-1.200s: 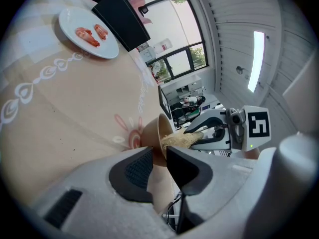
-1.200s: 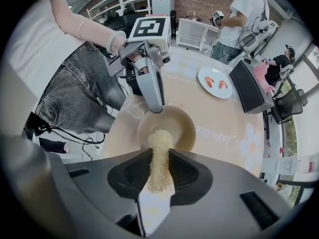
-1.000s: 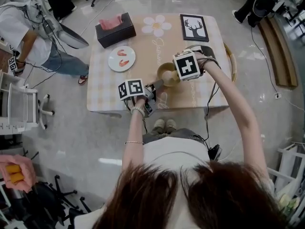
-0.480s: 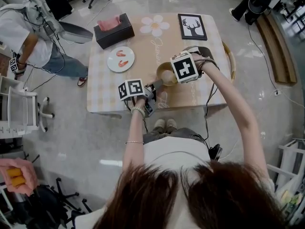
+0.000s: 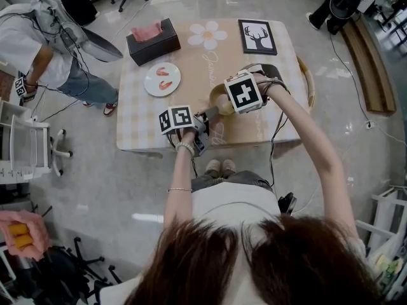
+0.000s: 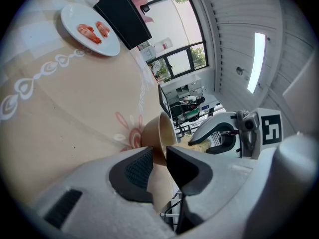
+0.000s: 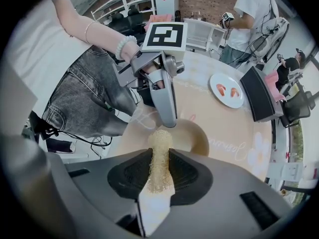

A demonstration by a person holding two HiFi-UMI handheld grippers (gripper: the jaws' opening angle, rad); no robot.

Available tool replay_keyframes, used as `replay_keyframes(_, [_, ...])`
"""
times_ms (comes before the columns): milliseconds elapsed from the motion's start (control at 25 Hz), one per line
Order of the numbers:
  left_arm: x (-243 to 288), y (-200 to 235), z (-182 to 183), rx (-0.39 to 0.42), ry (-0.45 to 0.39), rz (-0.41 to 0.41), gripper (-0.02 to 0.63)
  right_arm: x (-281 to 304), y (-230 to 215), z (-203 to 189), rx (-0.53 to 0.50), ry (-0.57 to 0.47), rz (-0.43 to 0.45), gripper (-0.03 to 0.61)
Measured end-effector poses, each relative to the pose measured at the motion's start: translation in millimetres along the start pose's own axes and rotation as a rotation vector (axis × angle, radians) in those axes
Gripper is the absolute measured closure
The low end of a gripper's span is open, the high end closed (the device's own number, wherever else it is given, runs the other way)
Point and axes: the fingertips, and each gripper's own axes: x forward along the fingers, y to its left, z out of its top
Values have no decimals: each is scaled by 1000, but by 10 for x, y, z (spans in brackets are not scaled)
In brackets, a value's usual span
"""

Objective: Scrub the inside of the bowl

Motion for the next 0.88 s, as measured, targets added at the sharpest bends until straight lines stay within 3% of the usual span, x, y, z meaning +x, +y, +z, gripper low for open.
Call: replay_keyframes(880, [-15, 10, -9, -32, -20, -19, 520, 23, -278, 215, -70, -40, -29, 485])
